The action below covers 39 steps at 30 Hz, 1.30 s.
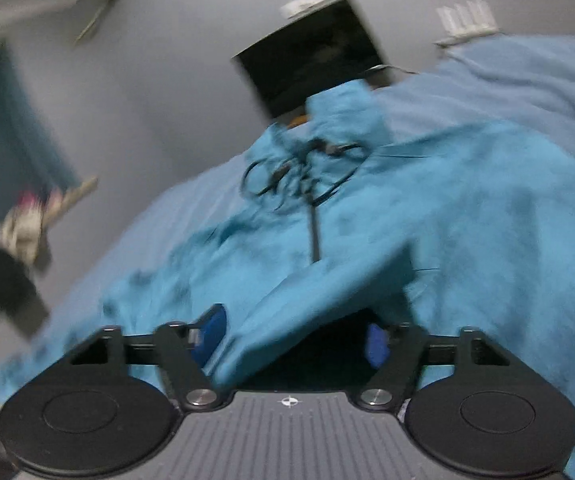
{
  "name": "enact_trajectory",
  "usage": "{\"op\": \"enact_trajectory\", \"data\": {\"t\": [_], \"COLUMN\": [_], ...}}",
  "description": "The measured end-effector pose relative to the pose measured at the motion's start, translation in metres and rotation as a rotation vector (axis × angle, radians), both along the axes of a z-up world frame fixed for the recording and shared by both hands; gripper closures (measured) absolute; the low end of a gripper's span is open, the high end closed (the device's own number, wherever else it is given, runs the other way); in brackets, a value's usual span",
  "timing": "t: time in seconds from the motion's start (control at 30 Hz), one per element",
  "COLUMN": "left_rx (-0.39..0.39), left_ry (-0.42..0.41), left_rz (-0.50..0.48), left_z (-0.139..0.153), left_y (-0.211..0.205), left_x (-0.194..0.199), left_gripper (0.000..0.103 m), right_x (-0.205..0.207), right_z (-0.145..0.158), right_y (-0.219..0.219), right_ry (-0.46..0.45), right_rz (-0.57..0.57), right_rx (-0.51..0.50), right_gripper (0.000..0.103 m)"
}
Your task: Fold large clothes
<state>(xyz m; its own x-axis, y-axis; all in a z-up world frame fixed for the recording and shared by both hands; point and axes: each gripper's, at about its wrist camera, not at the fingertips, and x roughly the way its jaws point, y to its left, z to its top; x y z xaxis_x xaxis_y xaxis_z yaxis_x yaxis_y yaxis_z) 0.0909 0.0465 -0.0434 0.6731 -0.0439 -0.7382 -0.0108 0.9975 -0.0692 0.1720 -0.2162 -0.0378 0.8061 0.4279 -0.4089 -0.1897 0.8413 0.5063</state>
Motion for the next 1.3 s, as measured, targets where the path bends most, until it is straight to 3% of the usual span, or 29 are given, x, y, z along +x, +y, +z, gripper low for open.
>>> {"op": "enact_trajectory", "data": {"t": [0.07,0.13,0.27,0.43,0.57,0.67,0.83,0.97,1.07,1.23,1.3], "left_rx": [-0.003,-0.014,-0.016,-0.039,-0.059,-0.134,-0.307,-0.242,-0.248,-0.277,-0.263], "left_ry": [-0.026,-0.046,-0.037,-0.064,-0.068,-0.058,-0.02,0.001,0.023,0.043,0.039], "left_rz": [0.004,0.006,0.006,0.005,0.005,-0.006,-0.038,0.02,0.064,0.052,0.023], "left_z": [0.004,0.006,0.004,0.008,0.009,0.008,0.005,-0.007,-0.018,-0.03,-0.032], "left_y": [0.001,0.003,0.003,0.006,0.008,0.015,0.027,0.031,0.042,0.052,0.048], "left_x": [-0.002,-0.003,-0.003,-0.005,-0.006,-0.005,-0.003,0.006,0.018,0.041,0.047], "left_gripper": [0.0,0.0,0.0,0.0,0.0,0.0,0.0,0.0,0.0,0.01,0.025], "right_x": [-0.006,-0.01,-0.011,-0.014,-0.018,-0.025,-0.042,-0.051,-0.045,-0.03,-0.028], "right_z": [0.007,0.014,0.018,0.016,0.026,0.042,0.068,0.064,0.047,0.024,0.021], "right_y": [0.009,0.02,0.043,0.046,0.022,-0.001,-0.05,-0.097,-0.121,-0.15,-0.153], "right_ry": [-0.072,-0.13,-0.122,-0.1,-0.109,-0.108,-0.069,0.0,0.058,0.109,0.09], "right_rz": [0.057,0.179,0.404,0.477,0.402,0.327,0.08,-0.095,-0.193,-0.223,-0.239], "right_rx": [0.009,0.087,0.186,0.172,0.178,0.158,-0.138,-0.343,-0.457,-0.337,-0.358], "right_gripper": [0.054,0.054,0.051,0.05,0.043,0.035,0.035,0.033,0.032,0.033,0.033]}}
